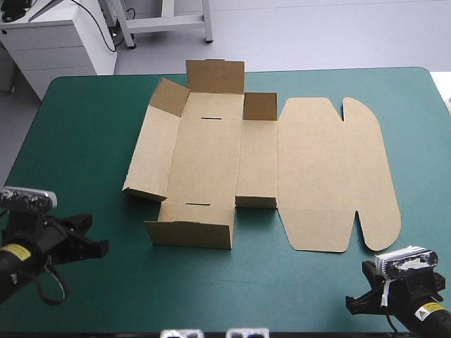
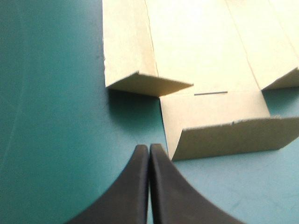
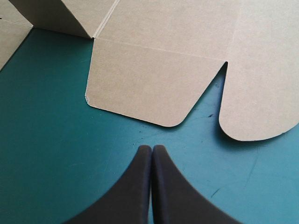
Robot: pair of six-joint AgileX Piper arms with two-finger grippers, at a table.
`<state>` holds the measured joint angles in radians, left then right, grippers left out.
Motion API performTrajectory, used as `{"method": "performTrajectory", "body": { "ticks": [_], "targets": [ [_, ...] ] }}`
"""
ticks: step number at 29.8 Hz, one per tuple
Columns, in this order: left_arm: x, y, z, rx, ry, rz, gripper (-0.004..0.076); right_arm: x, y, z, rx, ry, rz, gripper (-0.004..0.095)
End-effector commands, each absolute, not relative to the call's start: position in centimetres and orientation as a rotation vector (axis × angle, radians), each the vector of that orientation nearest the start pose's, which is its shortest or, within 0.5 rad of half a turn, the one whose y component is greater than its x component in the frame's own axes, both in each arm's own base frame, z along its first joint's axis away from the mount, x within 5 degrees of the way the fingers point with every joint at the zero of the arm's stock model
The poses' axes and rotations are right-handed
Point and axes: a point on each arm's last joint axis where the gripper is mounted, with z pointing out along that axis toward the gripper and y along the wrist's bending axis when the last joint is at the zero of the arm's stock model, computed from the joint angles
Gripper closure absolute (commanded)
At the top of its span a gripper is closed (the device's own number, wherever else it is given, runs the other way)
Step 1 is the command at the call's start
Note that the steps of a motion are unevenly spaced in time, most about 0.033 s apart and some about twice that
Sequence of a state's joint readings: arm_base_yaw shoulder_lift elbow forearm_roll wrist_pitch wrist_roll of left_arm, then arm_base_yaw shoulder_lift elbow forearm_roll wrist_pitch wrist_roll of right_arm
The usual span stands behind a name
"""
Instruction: Fold the box
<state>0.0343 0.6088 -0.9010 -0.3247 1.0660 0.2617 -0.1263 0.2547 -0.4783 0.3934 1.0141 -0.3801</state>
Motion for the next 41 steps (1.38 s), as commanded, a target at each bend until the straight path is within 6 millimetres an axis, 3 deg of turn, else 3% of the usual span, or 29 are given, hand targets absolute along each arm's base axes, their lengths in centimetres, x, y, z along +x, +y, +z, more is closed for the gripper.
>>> {"method": "performTrajectory", "body": {
  "ticks": [1,8,17,23,30,34,41],
  "targets": [
    [11.4,-2.7,41.1,0.206,2.133,-0.329,0.0732,4.3,2.4,28.6,-0.206,2.124,0.199,0.0928],
    [18.1,-3.0,42.8,0.218,2.21,-0.421,0.0732,4.3,2.4,28.6,-0.206,2.124,0.199,0.0928],
    [27.4,-2.6,39.4,0.221,2.379,-0.445,0.0732,4.3,2.4,28.6,-0.206,2.125,0.197,0.0928],
    [32.2,-1.7,38.2,0.192,2.402,-0.46,0.0732,4.3,2.4,28.6,-0.207,2.125,0.195,0.0928],
    [35.7,2.3,38.0,0.065,2.362,-0.641,0.0732,4.3,2.4,28.6,-0.207,2.125,0.195,0.0928],
    [36.8,4.4,36.6,0.014,2.378,-0.674,0.0732,4.3,2.4,28.6,-0.207,2.125,0.195,0.0928],
    [38.4,4.9,33.0,0.028,2.489,-0.749,0.0732,4.3,2.4,28.6,-0.207,2.125,0.195,0.0928]
  ]
}}
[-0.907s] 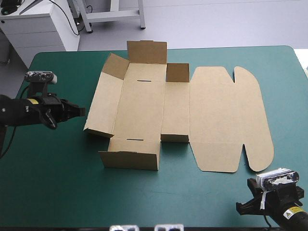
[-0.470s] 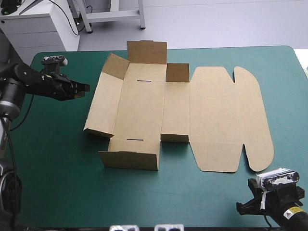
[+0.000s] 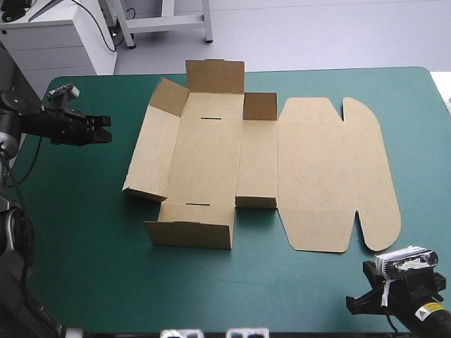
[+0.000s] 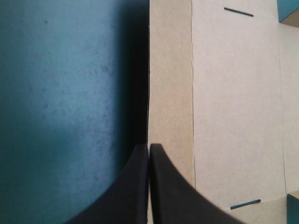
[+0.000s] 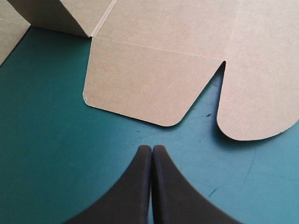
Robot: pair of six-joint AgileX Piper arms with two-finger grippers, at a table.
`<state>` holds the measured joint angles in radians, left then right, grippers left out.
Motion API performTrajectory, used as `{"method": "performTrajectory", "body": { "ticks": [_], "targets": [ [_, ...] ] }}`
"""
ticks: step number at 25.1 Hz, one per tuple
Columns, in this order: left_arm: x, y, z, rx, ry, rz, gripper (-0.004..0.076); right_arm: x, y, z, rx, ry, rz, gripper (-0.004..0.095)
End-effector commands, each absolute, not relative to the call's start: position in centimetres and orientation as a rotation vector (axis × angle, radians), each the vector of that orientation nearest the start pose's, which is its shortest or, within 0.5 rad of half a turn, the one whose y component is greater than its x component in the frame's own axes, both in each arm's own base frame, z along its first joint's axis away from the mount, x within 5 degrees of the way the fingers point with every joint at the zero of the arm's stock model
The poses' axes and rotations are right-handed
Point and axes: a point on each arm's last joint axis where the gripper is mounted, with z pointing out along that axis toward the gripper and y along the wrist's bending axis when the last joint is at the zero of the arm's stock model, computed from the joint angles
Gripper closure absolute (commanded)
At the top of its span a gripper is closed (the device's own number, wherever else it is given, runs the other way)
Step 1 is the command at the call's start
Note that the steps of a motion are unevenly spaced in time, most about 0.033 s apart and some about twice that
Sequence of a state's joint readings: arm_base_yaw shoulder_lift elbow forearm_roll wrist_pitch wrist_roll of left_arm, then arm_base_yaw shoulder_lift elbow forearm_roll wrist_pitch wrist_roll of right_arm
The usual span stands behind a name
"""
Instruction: Fold the box
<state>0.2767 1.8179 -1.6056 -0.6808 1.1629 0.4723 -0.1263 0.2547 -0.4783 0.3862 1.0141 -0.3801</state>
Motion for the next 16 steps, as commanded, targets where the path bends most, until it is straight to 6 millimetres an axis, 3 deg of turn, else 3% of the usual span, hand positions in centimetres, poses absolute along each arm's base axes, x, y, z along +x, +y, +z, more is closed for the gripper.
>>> {"method": "performTrajectory", "body": {
  "ticks": [1,4,9,11,12,13,14,16],
  "targets": [
    [38.5,4.8,32.6,0.026,2.501,-0.78,0.0729,4.3,2.4,28.6,-0.207,2.125,0.195,0.0928],
    [38.6,4.5,31.1,0.049,2.577,-0.886,0.0698,4.3,2.4,28.6,-0.207,2.125,0.195,0.0928],
    [39.0,4.7,30.0,0.04,2.606,-0.892,0.0585,4.3,2.4,28.6,-0.207,2.125,0.195,0.0928],
    [39.0,4.7,30.0,0.039,2.607,-0.893,0.05,4.3,2.4,28.6,-0.202,2.126,0.197,0.0928],
    [39.0,4.7,30.0,0.039,2.607,-0.893,0.0392,4.3,2.4,28.6,-0.202,2.126,0.197,0.0928],
    [39.0,4.7,30.0,0.042,2.608,-0.894,0.0345,4.3,2.4,28.6,-0.202,2.126,0.197,0.0928],
    [38.9,4.6,29.7,0.036,2.615,-0.9,0.025,4.3,2.4,28.6,-0.202,2.126,0.197,0.0928],
    [38.7,4.6,28.9,0.008,2.641,-0.923,0.0215,4.3,2.4,28.6,-0.202,2.126,0.197,0.0928]
  ]
}}
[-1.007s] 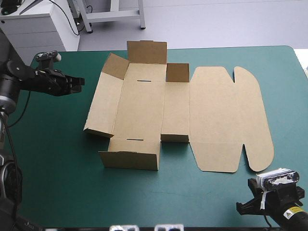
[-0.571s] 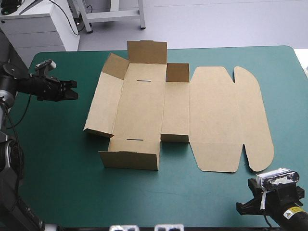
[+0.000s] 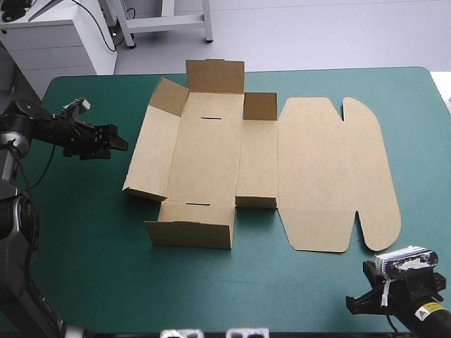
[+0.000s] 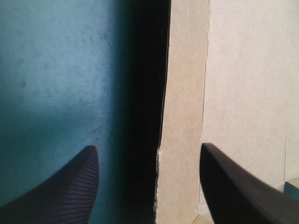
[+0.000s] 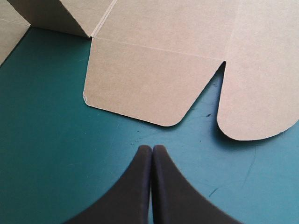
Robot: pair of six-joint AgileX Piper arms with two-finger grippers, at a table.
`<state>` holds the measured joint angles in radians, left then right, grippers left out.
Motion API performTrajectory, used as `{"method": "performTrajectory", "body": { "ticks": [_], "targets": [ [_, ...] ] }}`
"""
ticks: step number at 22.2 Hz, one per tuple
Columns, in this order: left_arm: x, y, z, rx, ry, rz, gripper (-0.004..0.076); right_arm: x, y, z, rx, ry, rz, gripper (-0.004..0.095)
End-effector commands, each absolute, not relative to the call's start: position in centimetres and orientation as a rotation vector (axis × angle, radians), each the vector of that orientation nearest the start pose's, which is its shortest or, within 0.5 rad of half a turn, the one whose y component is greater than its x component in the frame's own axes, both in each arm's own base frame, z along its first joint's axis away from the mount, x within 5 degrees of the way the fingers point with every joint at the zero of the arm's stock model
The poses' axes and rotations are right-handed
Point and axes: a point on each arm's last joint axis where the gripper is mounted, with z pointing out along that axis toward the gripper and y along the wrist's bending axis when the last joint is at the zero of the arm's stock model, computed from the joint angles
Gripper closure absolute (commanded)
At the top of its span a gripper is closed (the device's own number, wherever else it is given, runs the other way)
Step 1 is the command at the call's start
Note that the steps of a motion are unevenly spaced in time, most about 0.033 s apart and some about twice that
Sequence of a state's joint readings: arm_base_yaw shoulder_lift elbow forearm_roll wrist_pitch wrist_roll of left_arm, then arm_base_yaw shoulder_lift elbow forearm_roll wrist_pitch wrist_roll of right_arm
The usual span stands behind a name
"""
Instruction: Fold the box
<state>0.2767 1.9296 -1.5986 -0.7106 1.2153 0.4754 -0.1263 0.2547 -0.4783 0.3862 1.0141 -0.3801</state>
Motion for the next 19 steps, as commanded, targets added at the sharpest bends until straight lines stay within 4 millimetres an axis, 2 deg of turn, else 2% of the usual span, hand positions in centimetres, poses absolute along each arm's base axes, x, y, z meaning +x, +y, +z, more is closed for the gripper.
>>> {"method": "performTrajectory", "body": {
  "ticks": [1,7,10,13,15,19],
  "targets": [
    [38.6,4.5,28.5,0.003,2.651,-0.932,0.0215,4.3,2.4,28.6,-0.202,2.126,0.197,0.0928],
    [37.7,3.5,26.0,0.013,2.699,-1.012,0.0216,4.3,2.4,28.6,-0.202,2.126,0.197,0.0928],
    [38.4,0.8,25.0,0.112,2.717,-1.031,0.0216,4.3,2.4,28.7,-0.201,2.123,0.196,0.0928],
    [39.1,-1.4,24.7,0.18,2.687,-1.024,0.0216,4.3,2.4,28.7,-0.201,2.123,0.196,0.0928],
    [39.4,-2.1,24.7,0.193,2.673,-0.997,0.0216,4.3,2.4,28.6,-0.198,2.127,0.2,0.0928],
    [39.6,-2.4,24.6,0.191,2.663,-0.981,0.0238,4.3,2.4,28.6,-0.195,2.127,0.201,0.0928]
  ]
}}
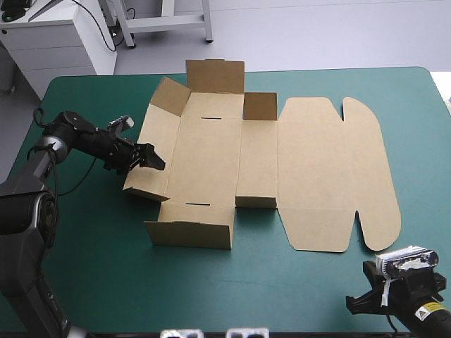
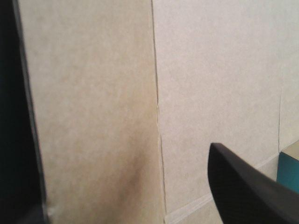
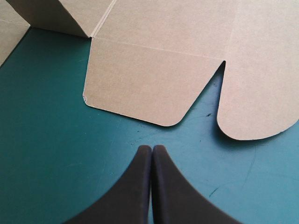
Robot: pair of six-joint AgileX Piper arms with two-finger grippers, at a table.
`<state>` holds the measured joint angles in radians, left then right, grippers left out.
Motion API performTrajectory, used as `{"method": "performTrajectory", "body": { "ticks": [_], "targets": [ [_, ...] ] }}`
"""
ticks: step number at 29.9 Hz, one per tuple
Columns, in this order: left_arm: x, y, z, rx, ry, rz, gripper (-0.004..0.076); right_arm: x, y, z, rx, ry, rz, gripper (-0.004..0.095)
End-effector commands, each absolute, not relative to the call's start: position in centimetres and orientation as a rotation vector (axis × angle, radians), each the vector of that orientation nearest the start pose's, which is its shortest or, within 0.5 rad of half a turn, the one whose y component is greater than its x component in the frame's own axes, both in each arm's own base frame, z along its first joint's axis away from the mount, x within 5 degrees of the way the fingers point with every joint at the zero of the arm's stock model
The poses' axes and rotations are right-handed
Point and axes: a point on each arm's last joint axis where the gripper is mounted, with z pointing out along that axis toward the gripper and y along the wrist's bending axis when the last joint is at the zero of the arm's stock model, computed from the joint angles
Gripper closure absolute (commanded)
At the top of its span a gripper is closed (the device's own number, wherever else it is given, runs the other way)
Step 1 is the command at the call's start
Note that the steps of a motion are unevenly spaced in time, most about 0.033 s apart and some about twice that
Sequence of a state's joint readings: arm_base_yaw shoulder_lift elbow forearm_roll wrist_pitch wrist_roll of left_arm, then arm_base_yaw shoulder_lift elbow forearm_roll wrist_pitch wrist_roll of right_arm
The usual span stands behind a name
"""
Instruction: Fold the box
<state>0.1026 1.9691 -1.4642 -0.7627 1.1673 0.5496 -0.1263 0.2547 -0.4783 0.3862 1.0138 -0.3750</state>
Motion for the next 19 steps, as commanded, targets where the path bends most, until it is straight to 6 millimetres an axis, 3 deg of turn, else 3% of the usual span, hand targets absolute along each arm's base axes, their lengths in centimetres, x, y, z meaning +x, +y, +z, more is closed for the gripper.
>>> {"method": "performTrajectory", "body": {
  "ticks": [1,12,15,18,19],
  "targets": [
    [39.6,-2.4,24.5,0.19,2.663,-0.979,0.0248,4.3,2.4,28.6,-0.195,2.127,0.201,0.0928],
    [40.2,-3.9,22.8,0.212,2.694,-0.993,0.0423,4.3,2.4,28.6,-0.195,2.127,0.201,0.0928],
    [40.4,-4.0,22.5,0.207,2.694,-0.986,0.0531,4.3,2.4,28.6,-0.195,2.127,0.201,0.0928],
    [40.6,-4.1,22.7,0.205,2.68,-0.968,0.0714,4.3,2.4,28.6,-0.195,2.127,0.201,0.0928],
    [40.7,-4.1,22.9,0.212,2.672,-0.965,0.073,4.3,2.4,28.6,-0.195,2.127,0.201,0.0928]
  ]
}}
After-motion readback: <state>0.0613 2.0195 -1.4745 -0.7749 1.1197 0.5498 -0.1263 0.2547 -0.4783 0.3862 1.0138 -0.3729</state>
